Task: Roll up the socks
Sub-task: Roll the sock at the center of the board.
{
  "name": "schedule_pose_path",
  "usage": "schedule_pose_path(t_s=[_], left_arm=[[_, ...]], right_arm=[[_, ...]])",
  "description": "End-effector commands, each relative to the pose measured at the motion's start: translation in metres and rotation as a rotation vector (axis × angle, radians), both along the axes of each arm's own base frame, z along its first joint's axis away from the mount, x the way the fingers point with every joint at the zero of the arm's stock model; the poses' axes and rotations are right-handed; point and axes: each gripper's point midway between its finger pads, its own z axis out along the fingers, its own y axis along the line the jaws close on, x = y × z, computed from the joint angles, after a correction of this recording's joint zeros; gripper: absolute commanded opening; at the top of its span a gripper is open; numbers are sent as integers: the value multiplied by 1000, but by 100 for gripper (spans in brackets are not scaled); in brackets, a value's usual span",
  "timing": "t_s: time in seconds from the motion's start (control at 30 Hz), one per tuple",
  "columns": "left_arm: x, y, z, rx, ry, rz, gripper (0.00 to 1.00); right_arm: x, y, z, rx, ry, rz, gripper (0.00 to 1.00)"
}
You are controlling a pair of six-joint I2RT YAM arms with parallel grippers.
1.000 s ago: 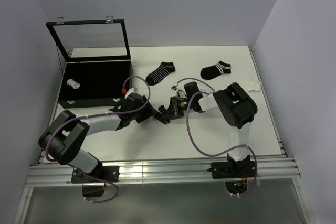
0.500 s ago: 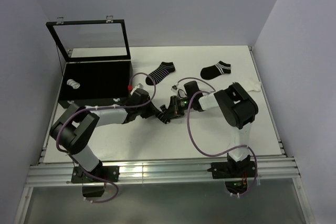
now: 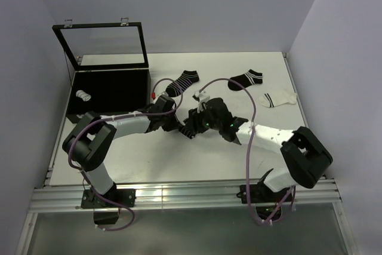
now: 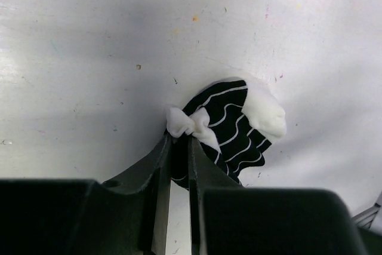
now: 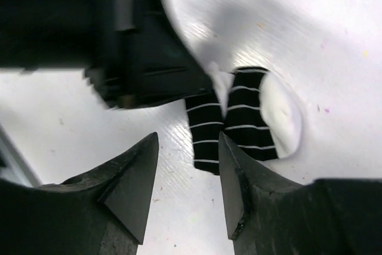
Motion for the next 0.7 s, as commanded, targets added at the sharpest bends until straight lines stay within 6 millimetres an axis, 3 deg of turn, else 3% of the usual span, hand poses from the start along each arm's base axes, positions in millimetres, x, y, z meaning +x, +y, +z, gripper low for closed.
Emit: schedule_pose_path(t_s=[0.0,0.03,0.3,0.5,0.67], left_arm=[[-31,25,-35,172,136,-61,13],[-29,23,-32,170,135,-65,13],[-27,23,-24,199,140,-97,13],[-27,22,-24,208,149,-112,13],[-27,21,-24,204,149,-118,13]], right_arm=[[13,-14,5,-178,-269,-76,53],[3,-7,2,-190,-294,-47,53],[-4,14,-7,-342,-478,-20,56],[-12,32,-20,-439,-530,24,56],[-13,36,-37,-521,-540,36,52]])
